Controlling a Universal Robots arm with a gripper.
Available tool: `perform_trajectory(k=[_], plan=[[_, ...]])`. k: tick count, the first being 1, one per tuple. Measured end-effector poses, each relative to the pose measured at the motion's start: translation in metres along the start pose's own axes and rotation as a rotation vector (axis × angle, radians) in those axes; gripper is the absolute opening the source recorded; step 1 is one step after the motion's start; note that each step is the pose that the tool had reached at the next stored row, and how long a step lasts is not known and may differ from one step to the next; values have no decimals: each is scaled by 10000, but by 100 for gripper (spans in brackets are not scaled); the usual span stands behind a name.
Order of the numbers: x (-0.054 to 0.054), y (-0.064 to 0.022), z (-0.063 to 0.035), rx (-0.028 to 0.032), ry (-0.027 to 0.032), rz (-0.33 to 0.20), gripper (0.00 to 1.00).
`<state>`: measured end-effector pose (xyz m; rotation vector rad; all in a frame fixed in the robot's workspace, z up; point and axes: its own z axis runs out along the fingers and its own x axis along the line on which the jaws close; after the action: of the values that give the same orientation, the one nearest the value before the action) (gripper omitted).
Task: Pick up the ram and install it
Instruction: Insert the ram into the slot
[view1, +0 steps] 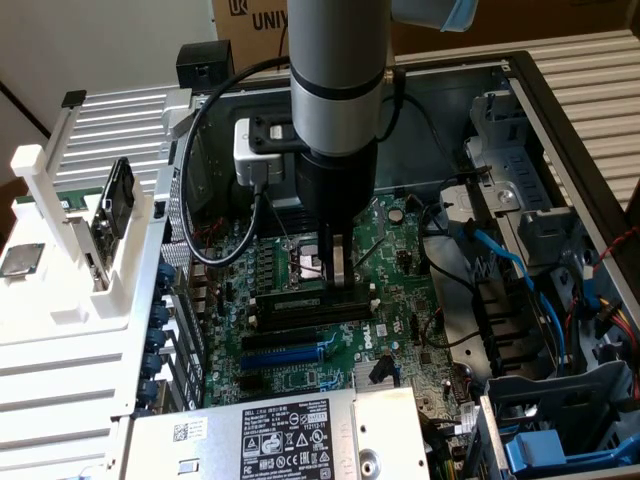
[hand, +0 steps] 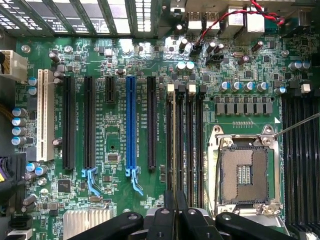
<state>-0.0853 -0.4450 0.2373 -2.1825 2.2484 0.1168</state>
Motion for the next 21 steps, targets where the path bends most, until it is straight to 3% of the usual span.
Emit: perform_trajectory(k=[21], plan=[[-5,22,16,82,32,-20,12]])
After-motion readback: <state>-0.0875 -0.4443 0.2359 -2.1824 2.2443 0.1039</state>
